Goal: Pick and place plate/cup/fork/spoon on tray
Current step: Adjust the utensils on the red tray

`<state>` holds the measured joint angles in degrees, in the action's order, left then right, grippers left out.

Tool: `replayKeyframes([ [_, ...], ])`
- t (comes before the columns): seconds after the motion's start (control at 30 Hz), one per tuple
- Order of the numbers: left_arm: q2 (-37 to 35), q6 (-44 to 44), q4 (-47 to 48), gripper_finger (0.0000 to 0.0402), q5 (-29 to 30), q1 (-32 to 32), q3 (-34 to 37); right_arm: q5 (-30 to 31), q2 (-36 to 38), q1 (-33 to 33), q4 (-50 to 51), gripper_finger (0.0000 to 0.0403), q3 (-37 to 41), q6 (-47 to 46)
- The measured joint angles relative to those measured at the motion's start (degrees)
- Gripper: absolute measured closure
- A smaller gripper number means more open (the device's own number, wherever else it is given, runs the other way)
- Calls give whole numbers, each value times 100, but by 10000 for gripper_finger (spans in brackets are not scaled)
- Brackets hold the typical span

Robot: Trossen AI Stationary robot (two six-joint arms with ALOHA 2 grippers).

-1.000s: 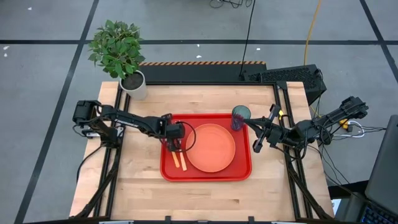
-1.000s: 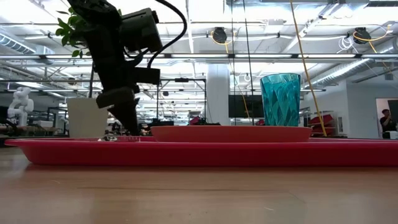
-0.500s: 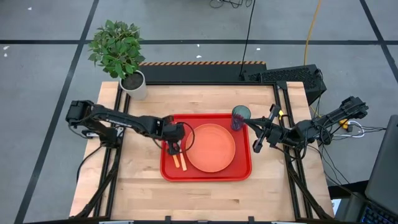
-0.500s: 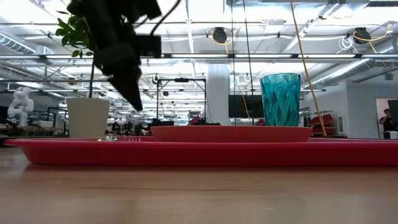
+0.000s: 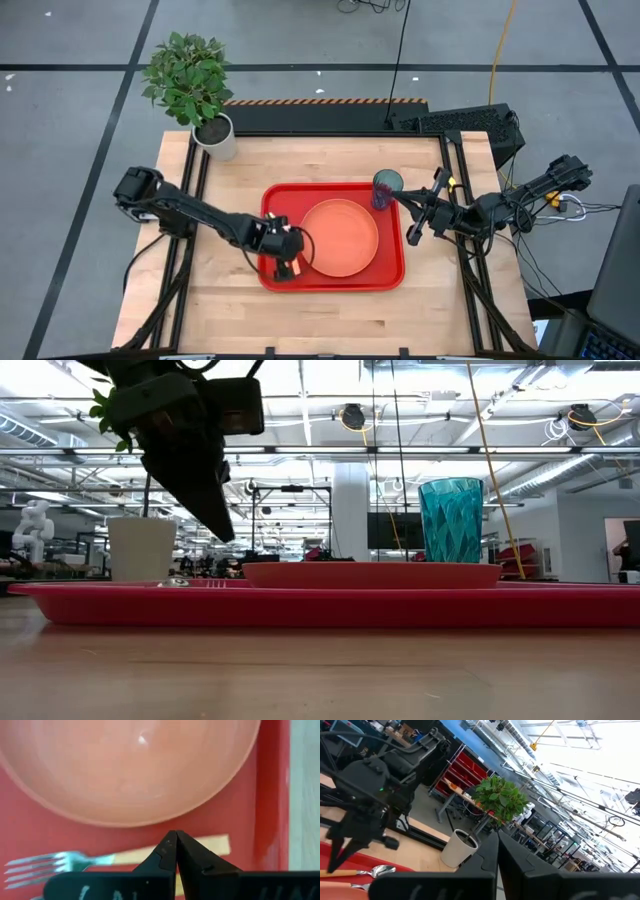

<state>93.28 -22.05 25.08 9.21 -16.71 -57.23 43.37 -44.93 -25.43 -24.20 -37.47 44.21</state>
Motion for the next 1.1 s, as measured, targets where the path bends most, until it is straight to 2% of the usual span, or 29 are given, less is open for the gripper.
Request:
replayKeyframes([
  [0.17,412,3,-644,398,-260,-155,0,-6,0,0,-18,403,0,0],
  [0.37,811,-117,-665,394,-426,-238,2,-5,2,0,-20,403,0,-2],
  [0.63,841,-207,-950,392,-419,-301,2,-9,0,0,-31,403,0,-2],
  [1.1,841,-379,-459,395,-445,-499,0,-9,0,0,-18,403,0,-2],
])
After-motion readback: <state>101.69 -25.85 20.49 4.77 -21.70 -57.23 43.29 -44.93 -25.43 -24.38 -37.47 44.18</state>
